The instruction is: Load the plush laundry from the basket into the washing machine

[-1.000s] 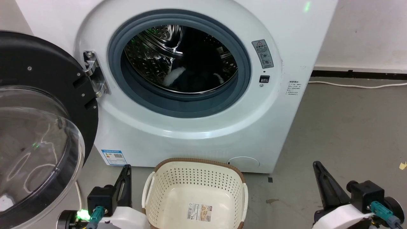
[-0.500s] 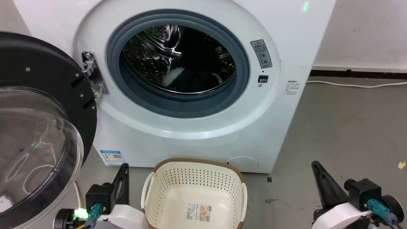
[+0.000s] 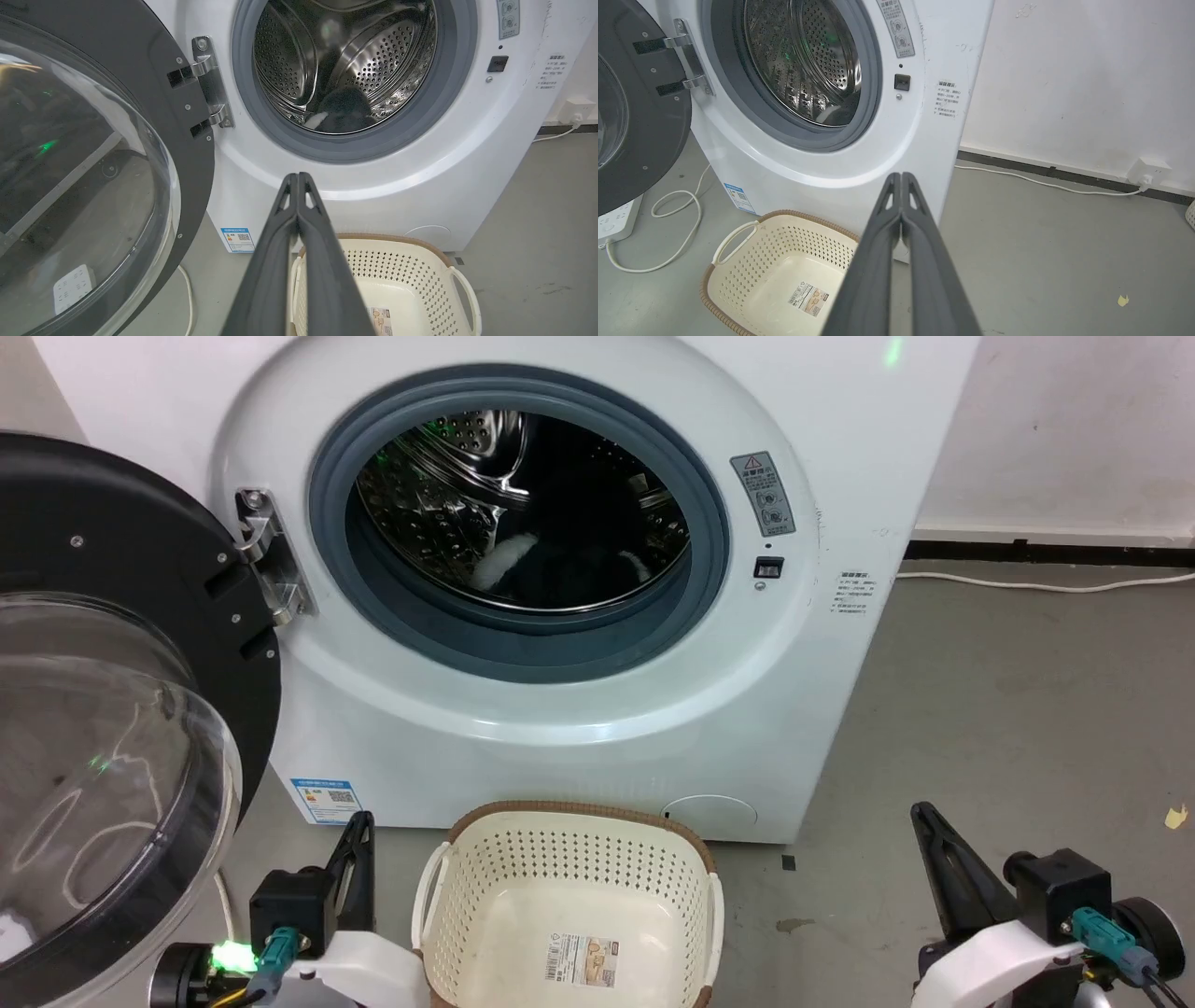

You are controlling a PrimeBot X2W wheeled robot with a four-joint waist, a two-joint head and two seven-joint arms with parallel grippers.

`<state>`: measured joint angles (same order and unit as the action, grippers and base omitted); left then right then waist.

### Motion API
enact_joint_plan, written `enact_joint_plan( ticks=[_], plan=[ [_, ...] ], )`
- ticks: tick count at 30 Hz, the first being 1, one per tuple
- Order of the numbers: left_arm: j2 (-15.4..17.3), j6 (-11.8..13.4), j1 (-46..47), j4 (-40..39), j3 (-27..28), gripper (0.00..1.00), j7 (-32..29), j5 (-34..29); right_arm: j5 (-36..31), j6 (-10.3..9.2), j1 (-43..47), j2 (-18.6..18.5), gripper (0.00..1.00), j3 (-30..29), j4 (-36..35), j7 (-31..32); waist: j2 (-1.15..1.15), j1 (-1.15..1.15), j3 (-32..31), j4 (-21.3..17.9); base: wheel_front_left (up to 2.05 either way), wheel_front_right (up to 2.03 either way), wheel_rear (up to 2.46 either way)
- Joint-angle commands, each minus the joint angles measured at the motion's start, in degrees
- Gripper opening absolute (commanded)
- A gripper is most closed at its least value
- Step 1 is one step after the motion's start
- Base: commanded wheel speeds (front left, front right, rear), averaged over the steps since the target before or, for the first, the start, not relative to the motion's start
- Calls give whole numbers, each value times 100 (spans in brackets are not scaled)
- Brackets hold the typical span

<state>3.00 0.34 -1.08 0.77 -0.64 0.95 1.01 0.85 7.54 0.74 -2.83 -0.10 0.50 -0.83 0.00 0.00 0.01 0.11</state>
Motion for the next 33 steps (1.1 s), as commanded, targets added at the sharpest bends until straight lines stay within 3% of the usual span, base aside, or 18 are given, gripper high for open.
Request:
enact_joint_plan(
  ticks=[1, 33],
  plan=[
    [-8, -21, 101, -50, 42, 0, -51, -65, -58, -5, -63, -5, 0, 7, -39, 39, 0, 0, 0, -3, 0, 0, 0],
    [-13, -34, 108, -77, 64, 0, -95, -101, -85, -5, -74, -5, 0, 10, -50, 83, 0, 0, -1, -11, 0, 0, 0]
  ],
)
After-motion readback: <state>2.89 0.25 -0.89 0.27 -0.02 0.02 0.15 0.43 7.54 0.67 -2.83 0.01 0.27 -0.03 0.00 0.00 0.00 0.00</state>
